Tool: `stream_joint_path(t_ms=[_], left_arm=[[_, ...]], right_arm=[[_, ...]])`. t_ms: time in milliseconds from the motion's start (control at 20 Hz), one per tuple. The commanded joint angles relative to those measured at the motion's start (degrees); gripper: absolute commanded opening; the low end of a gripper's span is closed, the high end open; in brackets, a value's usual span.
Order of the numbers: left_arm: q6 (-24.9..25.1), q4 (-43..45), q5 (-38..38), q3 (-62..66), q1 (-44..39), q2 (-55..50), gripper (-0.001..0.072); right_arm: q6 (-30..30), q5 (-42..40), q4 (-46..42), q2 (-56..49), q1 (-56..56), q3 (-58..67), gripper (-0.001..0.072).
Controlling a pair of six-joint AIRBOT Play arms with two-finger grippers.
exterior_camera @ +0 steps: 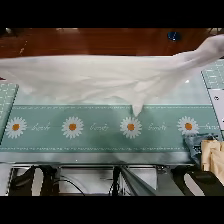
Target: Fold the shirts.
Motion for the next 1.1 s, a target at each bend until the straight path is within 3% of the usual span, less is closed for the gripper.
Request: stream_joint_path(t_ms=[0, 350, 550, 650, 800, 900, 1050], left_arm=[[-0.79, 0.94, 1.11, 9.84, 2.99, 3.63, 0.0019], [-3.98, 2.40, -5.42, 24.90, 2.95, 3.61, 0.0018], [-10.32, 11.02, -19.17, 29.90, 2.95, 3.50, 0.0018], [-11.47, 13.40, -27.76, 28.61, 2.97, 2.89, 0.0018], [-14.21, 13.31, -35.21, 19.37, 3.06, 2.64, 0.0019], [-15.26, 12.79, -34.05, 10.34, 3.06, 3.08, 0.0019], [-14.16, 13.14, -25.38, -3.96, 3.04, 2.67, 0.0018]], right_arm=[[1.36, 10.54, -4.33, 1.49, 0.02, 12.50, 0.0021], [1.38, 25.24, -4.11, 1.73, 0.02, 32.83, 0.0021], [1.36, 40.26, -6.05, 1.22, 0.02, 35.98, 0.0020], [-2.34, 50.95, -8.61, -2.16, 0.02, 35.60, 0.0020], [-2.78, 50.60, -2.75, -7.50, 0.02, 28.94, 0.0020], [-3.65, 48.15, -0.35, -12.00, 0.31, 21.44, 0.0020], [-5.11, 33.86, -3.85, -19.63, 0.48, 11.30, 0.0021]])
